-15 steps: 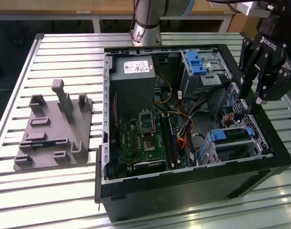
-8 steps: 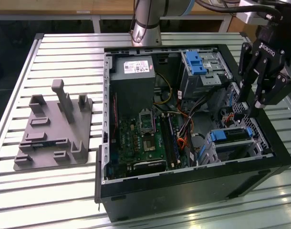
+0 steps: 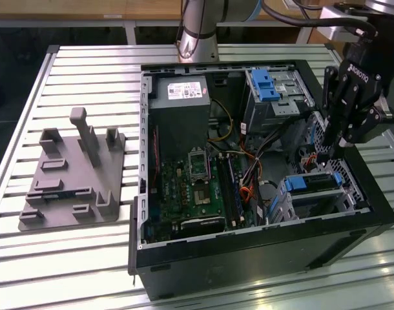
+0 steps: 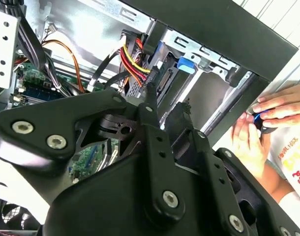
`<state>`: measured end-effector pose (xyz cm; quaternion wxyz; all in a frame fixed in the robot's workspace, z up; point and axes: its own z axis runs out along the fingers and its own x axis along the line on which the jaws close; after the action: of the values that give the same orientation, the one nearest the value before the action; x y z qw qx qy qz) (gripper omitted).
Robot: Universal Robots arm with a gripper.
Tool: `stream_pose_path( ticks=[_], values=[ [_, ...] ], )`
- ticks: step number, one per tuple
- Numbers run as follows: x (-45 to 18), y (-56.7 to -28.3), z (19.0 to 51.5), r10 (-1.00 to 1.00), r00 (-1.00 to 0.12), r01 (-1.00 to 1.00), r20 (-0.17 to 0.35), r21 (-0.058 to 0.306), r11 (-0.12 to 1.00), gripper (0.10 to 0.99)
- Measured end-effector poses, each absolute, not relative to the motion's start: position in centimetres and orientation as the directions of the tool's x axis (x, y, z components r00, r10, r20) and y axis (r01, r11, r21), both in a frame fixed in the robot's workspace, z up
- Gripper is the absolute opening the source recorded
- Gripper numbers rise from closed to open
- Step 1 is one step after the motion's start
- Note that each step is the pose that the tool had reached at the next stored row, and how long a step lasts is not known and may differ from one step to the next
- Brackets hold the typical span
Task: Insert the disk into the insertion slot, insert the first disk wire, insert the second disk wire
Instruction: 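Insert the first disk wire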
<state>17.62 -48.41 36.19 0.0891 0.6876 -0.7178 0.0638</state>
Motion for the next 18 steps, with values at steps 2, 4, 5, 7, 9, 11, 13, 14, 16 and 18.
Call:
stream_pose_path(
  ticks=[2,4,5,7,9,11,13,14,16,18],
  values=[
    [17.7,-48.4,36.1,-0.976,-0.037,-0.999,0.216,0.031,0.044,0.349],
    [17.7,-48.4,36.0,-0.976,-0.035,-0.999,0.216,0.031,0.042,0.349],
    [17.7,-48.4,35.9,-0.976,-0.034,-0.999,0.215,0.031,0.041,0.349],
    [17.8,-48.3,35.8,-0.976,-0.033,-0.999,0.215,0.031,0.04,0.349],
    [17.8,-48.3,35.6,-0.976,-0.032,-0.999,0.216,0.031,0.039,0.349],
    [17.8,-48.3,35.4,-0.976,-0.031,-0.999,0.215,0.031,0.038,0.349],
    [17.8,-48.3,35.2,-0.976,-0.03,-0.999,0.215,0.031,0.037,0.349],
    [17.8,-48.3,35.2,-0.976,-0.029,-0.999,0.215,0.031,0.037,0.349],
    [17.8,-48.3,35.0,-0.976,-0.027,-0.999,0.216,0.031,0.035,0.349],
    [17.8,-47.9,34.9,-0.976,-0.023,-0.999,0.215,0.031,0.03,0.349]
  ],
)
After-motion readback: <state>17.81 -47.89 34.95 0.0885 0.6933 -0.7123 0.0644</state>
